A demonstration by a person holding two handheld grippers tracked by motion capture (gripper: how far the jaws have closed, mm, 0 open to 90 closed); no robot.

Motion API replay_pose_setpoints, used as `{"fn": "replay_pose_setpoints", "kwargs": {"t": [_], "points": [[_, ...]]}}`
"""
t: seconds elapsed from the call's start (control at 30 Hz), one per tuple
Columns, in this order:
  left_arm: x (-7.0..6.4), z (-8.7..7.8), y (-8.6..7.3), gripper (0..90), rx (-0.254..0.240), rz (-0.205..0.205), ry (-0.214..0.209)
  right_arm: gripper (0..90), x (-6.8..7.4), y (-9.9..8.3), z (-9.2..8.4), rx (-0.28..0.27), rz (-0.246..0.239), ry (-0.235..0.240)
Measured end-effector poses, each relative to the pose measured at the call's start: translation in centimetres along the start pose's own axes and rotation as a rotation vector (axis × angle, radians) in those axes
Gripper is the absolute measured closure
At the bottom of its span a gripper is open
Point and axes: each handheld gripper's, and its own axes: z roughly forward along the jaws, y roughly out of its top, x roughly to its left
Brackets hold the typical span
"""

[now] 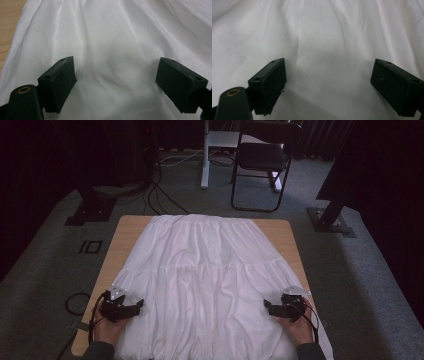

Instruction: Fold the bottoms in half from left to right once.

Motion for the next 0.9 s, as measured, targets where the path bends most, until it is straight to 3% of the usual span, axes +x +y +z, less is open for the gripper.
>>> {"fn": "replay_pose_setpoints", "kwargs": {"t": [0.13, 0.23, 0.27, 0.4, 0.63, 0.77, 0.9], "points": [[-0.1, 0.0, 0.0, 17.9, -0.004, -0.010, 0.009, 12.0, 0.0, 0.0, 0.0, 0.001, 0.001, 0.000], [-0.6, -0.6, 0.0, 17.8, -0.010, 0.013, 0.081, 12.5, 0.1, 0.0, 0.0, -0.001, 0.004, -0.003], [-0.7, -1.0, 0.0, 17.8, -0.038, 0.017, 0.100, 12.8, 0.1, -0.1, -0.1, -0.001, 0.006, -0.006], [0.4, -2.4, 0.3, 15.8, -0.088, -0.049, 0.093, 12.9, 0.2, -0.1, -0.1, -0.001, 0.007, -0.005], [2.9, -2.6, -0.8, 6.5, -0.022, -0.150, 0.131, 13.0, 0.2, -0.1, -0.1, 0.000, 0.007, -0.007], [3.5, -1.9, -1.1, 3.0, 0.023, -0.163, 0.152, 13.0, 0.2, -0.1, -0.2, -0.001, 0.008, -0.008], [3.1, -1.1, -1.0, 2.4, 0.054, -0.147, 0.103, 13.0, 0.2, -0.1, -0.2, -0.001, 0.008, -0.008]]}}
